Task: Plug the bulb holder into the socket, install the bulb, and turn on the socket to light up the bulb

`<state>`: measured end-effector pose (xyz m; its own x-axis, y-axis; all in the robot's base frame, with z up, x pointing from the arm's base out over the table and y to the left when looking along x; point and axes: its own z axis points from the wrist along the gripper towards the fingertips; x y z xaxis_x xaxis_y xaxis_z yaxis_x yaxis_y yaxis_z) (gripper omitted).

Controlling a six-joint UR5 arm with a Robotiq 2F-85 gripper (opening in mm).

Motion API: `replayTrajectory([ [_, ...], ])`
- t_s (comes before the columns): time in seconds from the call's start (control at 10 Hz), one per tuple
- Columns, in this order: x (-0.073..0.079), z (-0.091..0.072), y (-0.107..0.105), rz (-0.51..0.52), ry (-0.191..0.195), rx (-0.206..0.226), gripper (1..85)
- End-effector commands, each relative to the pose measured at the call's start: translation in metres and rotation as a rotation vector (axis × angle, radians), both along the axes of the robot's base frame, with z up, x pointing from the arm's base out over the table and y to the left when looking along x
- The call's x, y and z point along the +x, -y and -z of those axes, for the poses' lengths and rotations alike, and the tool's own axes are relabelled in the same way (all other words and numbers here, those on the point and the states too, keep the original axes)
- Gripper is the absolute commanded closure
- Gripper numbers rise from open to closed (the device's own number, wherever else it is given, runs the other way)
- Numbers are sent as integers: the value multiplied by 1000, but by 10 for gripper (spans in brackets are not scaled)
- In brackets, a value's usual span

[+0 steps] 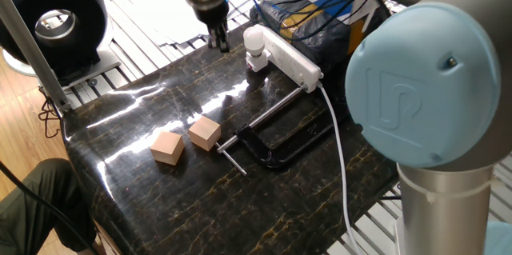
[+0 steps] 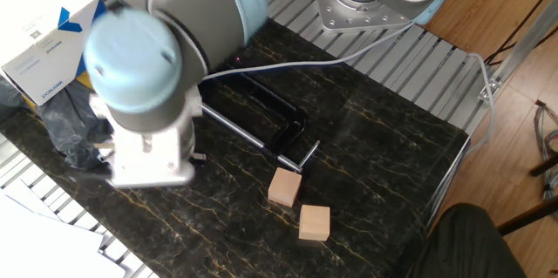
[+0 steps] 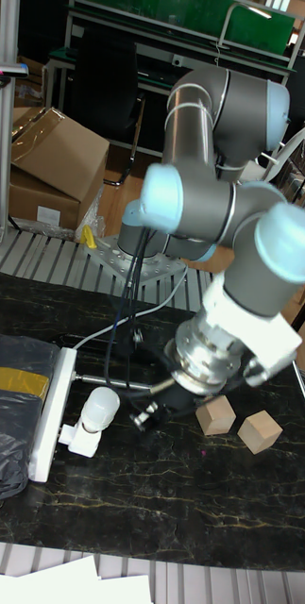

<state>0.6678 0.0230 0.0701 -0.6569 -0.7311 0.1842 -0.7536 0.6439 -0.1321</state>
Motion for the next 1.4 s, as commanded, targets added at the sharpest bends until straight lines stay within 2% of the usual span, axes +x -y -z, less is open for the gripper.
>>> replayTrajectory([
  [0.0,-11,31,-2,-97,-54,-15,847],
  [0.2,-15,38,20,-123,-64,-91,847],
  [0.3,-14,45,26,-132,-51,-94,847],
  [0.4,-16,49,32,-146,-56,-102,847],
  [0.5,-24,49,31,-171,-92,-96,847],
  [0.6,-26,52,29,-197,-102,-90,847],
  [0.7,-20,52,41,-219,-85,-138,847],
  [0.8,-24,52,47,-228,-102,-158,847],
  [1.0,-30,40,58,-251,-143,-193,847],
  [1.1,-33,35,59,-256,-158,-195,847],
  [1.3,-29,28,67,-259,-146,-228,847],
])
